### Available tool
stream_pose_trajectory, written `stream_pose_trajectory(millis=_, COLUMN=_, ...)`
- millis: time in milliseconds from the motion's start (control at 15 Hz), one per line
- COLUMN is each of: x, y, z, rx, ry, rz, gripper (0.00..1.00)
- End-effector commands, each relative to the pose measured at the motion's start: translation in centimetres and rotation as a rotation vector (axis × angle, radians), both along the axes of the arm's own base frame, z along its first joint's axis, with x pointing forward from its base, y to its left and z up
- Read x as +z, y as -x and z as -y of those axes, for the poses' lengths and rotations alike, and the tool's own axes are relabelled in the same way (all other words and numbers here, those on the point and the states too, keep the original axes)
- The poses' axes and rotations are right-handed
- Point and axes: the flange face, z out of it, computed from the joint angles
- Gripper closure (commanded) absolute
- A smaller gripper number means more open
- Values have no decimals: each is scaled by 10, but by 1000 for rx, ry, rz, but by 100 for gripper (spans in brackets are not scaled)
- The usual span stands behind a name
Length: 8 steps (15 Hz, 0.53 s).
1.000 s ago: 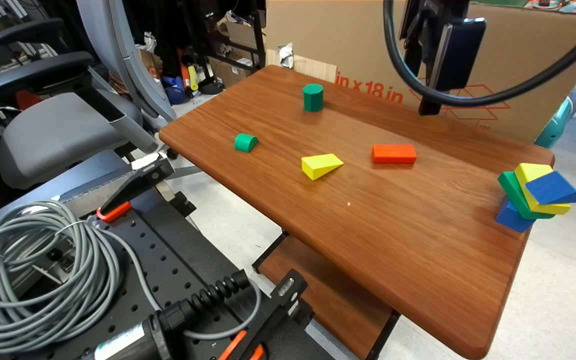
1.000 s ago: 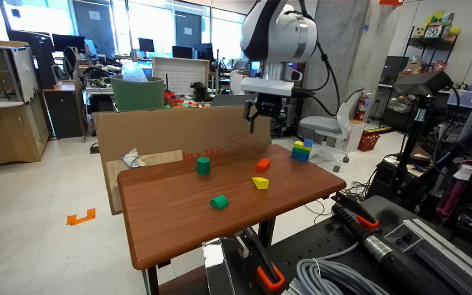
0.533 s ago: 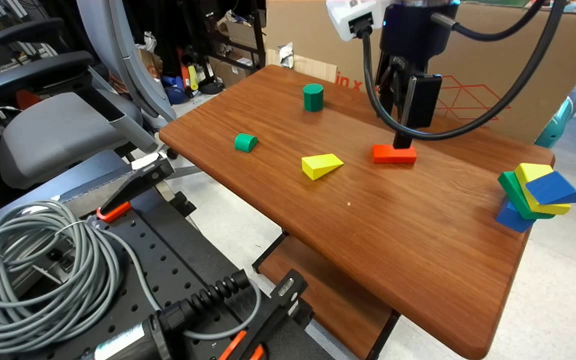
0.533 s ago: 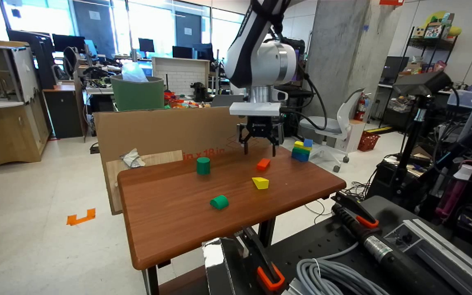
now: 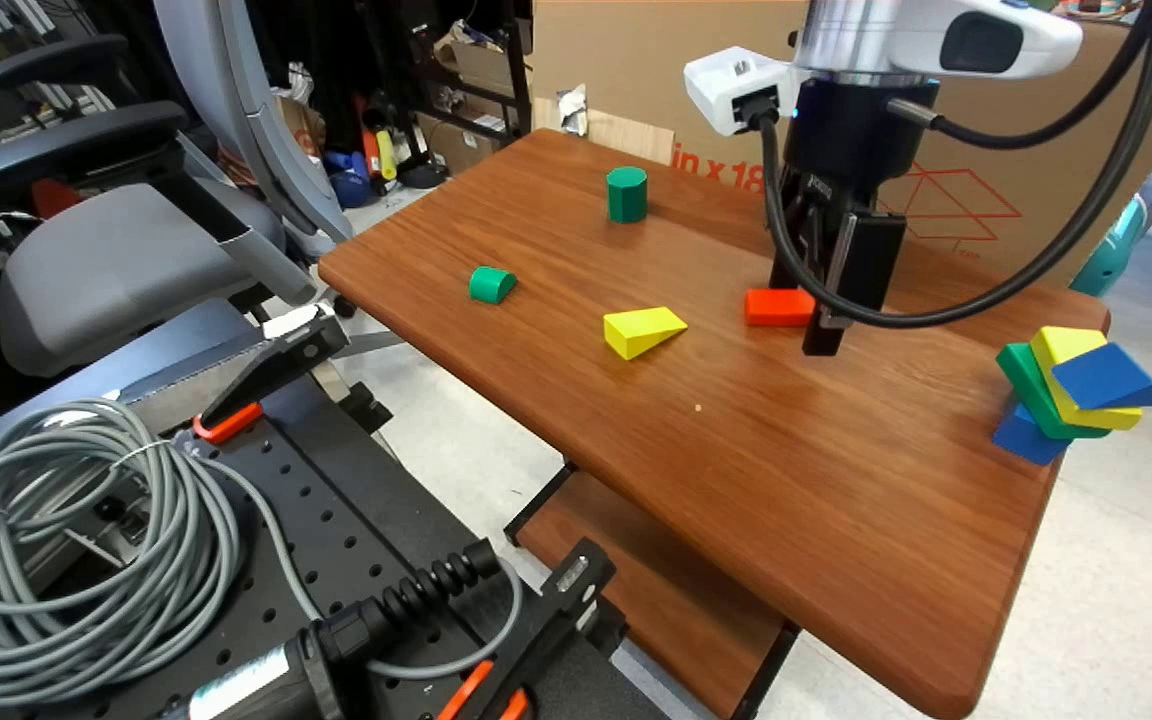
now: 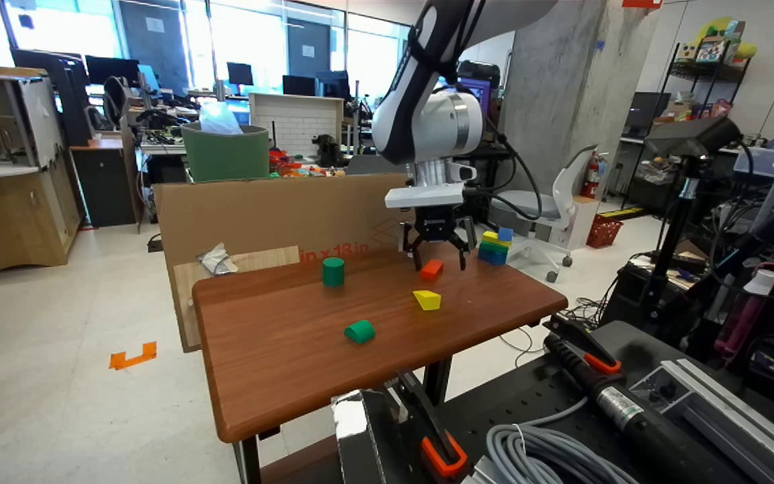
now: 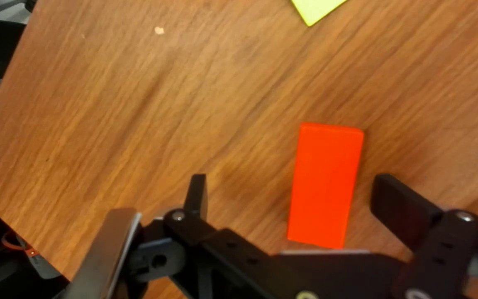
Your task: Put the orange block on top of the green block at the back.
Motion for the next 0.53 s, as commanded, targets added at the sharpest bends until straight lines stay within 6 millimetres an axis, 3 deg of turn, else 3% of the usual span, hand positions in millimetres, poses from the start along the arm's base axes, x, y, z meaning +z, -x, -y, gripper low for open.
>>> stream_pose_trajectory(millis=0, x=-13, y=-6, z=0, rx=-2, ry=44, rz=-63, gripper=0)
stream_pose_trajectory(millis=67, x=-16, y=-6, z=-1, rx=6, ry=48, rz=-74, gripper=25)
stream_pose_trajectory(millis=200, x=-16, y=-7, z=-3, rx=21, ry=54, rz=-91, gripper=34)
stream_pose_trajectory(millis=467, x=6, y=-11, z=-11, rx=63, ry=50, rz=-70, gripper=66)
